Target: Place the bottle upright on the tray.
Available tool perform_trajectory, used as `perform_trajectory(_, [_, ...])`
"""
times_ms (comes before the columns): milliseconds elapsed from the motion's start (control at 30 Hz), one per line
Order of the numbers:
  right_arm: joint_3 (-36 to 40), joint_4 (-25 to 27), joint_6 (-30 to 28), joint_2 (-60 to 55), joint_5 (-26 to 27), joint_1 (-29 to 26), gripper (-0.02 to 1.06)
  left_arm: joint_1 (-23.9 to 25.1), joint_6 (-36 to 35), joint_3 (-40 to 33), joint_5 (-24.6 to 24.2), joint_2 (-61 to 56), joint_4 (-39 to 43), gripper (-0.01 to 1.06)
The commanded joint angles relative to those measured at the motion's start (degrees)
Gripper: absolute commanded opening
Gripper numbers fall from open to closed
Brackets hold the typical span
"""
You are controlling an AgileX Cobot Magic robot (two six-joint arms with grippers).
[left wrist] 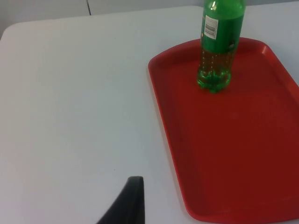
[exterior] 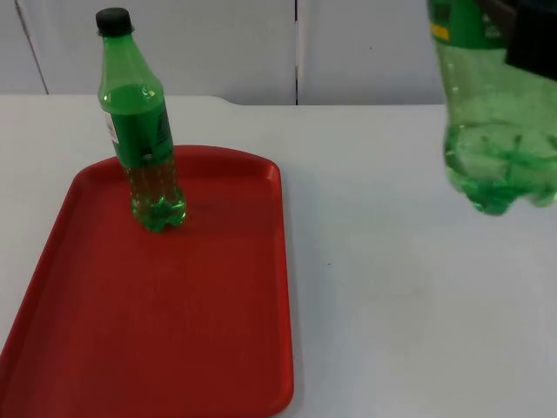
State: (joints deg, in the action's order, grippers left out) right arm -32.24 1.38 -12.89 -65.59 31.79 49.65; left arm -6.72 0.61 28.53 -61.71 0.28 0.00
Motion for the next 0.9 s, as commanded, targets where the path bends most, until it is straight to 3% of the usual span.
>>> perform_trajectory(0, [0.08, -2.10, 4.53, -5.35, 9.01, 0.31, 0.00, 0.14, -0.01, -0.21, 0.09, -0.28, -0.45, 1.05])
perform_trajectory(33, [0.08, -2.10, 4.53, -5.35, 9.01, 0.31, 0.00, 0.14, -0.01, -0.21, 0.09, -0.28, -0.45, 1.05])
perform_trajectory(67, [0.08, -3.07, 6.78, -7.90, 12.10, 0.31, 0.00, 0.14, -0.01, -0.21, 0.09, -0.28, -0.45, 1.05])
perform_trajectory(167, [-0.26, -4.87, 6.33, -15.71, 18.09, 0.31, 0.00, 0.14, -0.01, -0.21, 0.09, -0.28, -0.45, 1.05])
perform_trajectory(367, [-2.78, -4.53, 10.37, -24.25, 20.05, 0.31, 0.00, 0.14, -0.01, -0.21, 0.09, -0.28, -0.45, 1.05])
perform_trajectory(500, [-4.02, -11.17, 4.25, -32.43, 38.18, 0.31, 0.00, 0.14, -0.01, -0.21, 0.09, -0.28, -0.45, 1.05])
perform_trajectory(767, [-13.11, -18.64, 4.70, -44.74, 38.18, 0.31, 0.00, 0.14, -0.01, -0.21, 0.09, -0.28, -0.45, 1.05])
perform_trajectory(867, [-20.73, -22.08, 8.41, -50.83, 38.18, 0.31, 0.00, 0.14, -0.01, -0.21, 0.09, -0.28, -0.45, 1.05])
